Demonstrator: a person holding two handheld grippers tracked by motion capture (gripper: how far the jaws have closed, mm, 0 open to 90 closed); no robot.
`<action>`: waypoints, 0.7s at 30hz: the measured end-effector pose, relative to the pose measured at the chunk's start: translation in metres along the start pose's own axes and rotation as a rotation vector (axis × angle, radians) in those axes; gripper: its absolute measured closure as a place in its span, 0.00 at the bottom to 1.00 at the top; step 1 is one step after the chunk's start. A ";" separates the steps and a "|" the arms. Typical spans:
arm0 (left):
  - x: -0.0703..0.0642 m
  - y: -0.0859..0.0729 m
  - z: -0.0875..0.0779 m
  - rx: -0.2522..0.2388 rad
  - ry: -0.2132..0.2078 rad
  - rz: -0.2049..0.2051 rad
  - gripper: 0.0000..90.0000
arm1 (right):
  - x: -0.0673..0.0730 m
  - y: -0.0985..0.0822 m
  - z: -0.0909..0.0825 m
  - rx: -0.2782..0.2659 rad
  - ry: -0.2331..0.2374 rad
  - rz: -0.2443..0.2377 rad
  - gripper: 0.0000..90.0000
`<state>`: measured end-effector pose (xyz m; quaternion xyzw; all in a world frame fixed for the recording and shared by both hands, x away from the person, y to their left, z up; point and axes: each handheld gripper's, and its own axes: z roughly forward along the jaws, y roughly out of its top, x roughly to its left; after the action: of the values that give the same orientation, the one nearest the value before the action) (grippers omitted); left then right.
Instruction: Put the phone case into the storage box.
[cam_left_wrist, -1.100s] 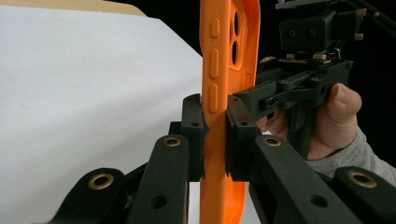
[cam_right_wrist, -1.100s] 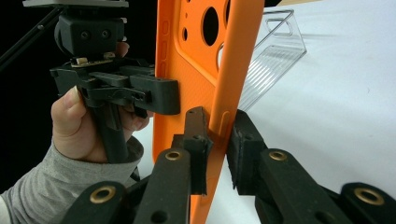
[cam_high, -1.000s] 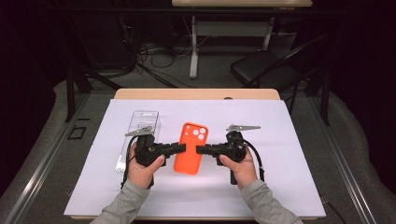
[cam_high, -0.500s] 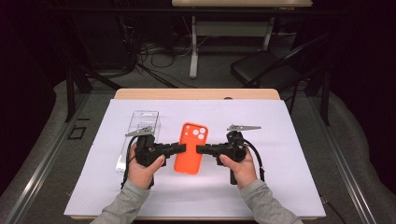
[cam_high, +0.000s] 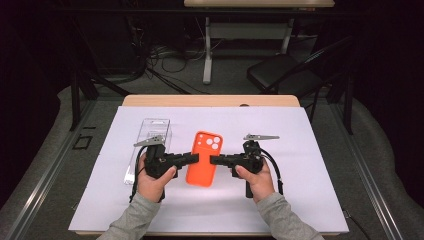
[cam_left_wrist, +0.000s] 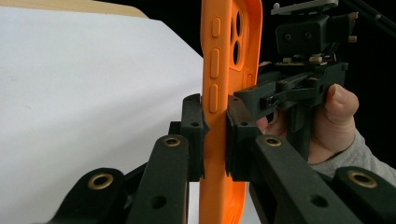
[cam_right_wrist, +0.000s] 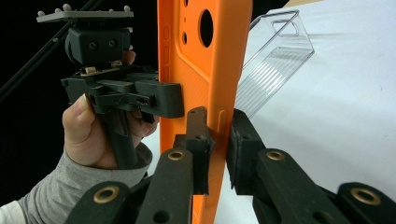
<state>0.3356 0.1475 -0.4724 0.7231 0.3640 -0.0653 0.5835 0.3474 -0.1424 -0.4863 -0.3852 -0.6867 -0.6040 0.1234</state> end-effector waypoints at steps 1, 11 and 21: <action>0.000 0.000 0.000 -0.001 -0.001 -0.001 0.90 | 0.000 0.000 0.000 -0.001 -0.001 0.000 0.89; 0.001 0.000 0.000 -0.005 0.000 -0.006 0.89 | 0.001 -0.001 0.000 -0.012 -0.002 -0.005 0.90; 0.001 0.001 0.000 -0.006 0.004 -0.006 0.87 | 0.003 -0.001 0.000 -0.025 -0.008 -0.014 0.90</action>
<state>0.3366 0.1483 -0.4725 0.7203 0.3673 -0.0644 0.5849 0.3444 -0.1409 -0.4852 -0.3843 -0.6824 -0.6118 0.1114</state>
